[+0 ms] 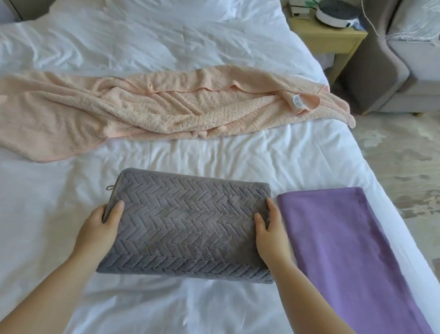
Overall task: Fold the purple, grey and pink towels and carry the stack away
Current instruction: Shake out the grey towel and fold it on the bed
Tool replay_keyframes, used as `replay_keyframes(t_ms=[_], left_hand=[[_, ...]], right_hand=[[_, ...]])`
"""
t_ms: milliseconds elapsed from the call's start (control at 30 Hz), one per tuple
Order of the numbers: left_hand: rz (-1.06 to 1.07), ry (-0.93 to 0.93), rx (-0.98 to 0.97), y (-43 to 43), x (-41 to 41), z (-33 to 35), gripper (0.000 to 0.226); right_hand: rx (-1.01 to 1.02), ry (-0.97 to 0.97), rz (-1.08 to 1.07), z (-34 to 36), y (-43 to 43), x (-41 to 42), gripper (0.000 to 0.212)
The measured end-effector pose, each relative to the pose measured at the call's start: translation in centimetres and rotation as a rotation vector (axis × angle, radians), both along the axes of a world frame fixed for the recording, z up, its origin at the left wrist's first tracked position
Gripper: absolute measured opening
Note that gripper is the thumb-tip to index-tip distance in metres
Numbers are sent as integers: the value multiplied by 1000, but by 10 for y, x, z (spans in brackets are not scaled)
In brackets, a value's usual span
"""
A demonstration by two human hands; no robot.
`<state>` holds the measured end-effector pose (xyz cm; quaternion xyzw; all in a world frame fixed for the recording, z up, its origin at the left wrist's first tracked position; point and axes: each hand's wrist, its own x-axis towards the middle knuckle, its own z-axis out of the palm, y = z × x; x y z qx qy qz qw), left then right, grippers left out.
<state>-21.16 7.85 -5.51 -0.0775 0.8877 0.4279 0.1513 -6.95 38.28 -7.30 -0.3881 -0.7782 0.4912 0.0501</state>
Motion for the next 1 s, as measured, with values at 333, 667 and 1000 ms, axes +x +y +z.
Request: replay_keyframes(t_ms=[333, 667, 1000], left_hand=[[-631, 73, 104, 236, 7, 36, 48], [-1131, 233, 143, 412, 37, 11, 35], [-1215, 221, 72, 445, 39, -37, 34]], right_hand=[[111, 53, -656, 38, 90, 153, 49], [71, 128, -1136, 14, 71, 231, 52], [19, 83, -1186, -14, 67, 232, 53]])
